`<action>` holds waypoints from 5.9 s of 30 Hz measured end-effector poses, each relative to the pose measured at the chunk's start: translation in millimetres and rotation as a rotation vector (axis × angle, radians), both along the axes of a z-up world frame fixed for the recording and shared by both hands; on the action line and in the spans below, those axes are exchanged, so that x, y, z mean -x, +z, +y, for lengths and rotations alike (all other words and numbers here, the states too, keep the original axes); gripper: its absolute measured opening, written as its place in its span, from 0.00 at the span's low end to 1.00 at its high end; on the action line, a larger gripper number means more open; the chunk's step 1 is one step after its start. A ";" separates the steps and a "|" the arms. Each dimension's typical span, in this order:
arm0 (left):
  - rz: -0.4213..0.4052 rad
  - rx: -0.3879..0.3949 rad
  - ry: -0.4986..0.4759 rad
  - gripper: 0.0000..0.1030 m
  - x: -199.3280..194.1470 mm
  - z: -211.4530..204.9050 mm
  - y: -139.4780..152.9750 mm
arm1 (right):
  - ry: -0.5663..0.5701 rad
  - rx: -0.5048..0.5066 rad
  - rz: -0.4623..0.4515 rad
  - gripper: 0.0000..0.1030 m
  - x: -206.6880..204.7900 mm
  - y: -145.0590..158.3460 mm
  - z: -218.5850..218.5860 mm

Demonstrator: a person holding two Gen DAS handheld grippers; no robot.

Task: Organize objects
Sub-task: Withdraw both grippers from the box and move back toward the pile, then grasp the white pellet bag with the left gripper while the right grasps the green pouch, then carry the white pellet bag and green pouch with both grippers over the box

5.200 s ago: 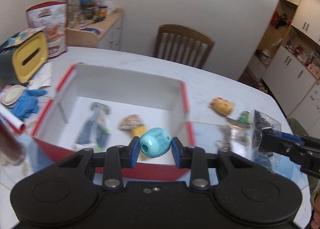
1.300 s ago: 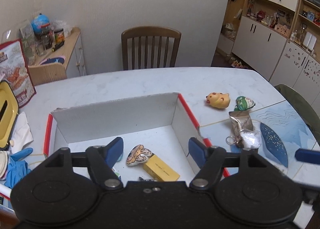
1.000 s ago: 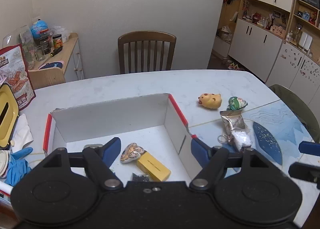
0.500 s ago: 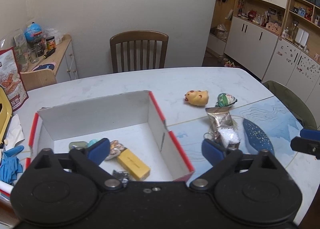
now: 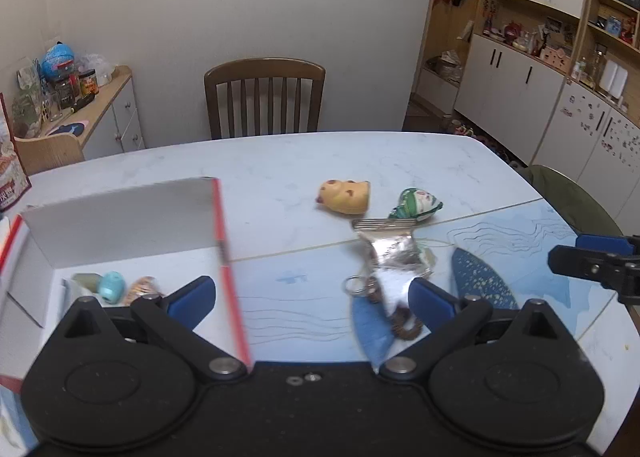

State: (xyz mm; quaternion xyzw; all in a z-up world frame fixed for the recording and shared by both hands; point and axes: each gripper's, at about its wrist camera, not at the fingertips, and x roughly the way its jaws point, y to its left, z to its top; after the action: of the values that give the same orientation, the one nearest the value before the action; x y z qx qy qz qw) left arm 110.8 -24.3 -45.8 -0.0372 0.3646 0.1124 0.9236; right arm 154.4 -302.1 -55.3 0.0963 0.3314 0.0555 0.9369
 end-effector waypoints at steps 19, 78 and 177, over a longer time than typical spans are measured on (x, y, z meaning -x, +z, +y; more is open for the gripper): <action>0.081 0.069 0.112 0.99 -80.1 -61.5 -71.7 | 0.200 0.064 0.066 0.77 -112.6 -49.5 -90.1; 0.177 0.055 0.130 0.33 -115.3 -69.6 -101.7 | 0.256 0.073 0.128 0.57 -228.8 -101.8 -62.6; 0.211 -0.042 0.246 0.33 -3.1 257.8 -13.5 | 0.494 0.210 0.077 0.57 -147.1 -13.4 309.7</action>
State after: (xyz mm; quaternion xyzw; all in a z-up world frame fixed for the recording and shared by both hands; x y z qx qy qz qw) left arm 113.9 233.5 -59.3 -0.0503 0.4499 0.2353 0.8601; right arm 301.5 7.5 -68.7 -0.0833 0.3843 0.2441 0.8864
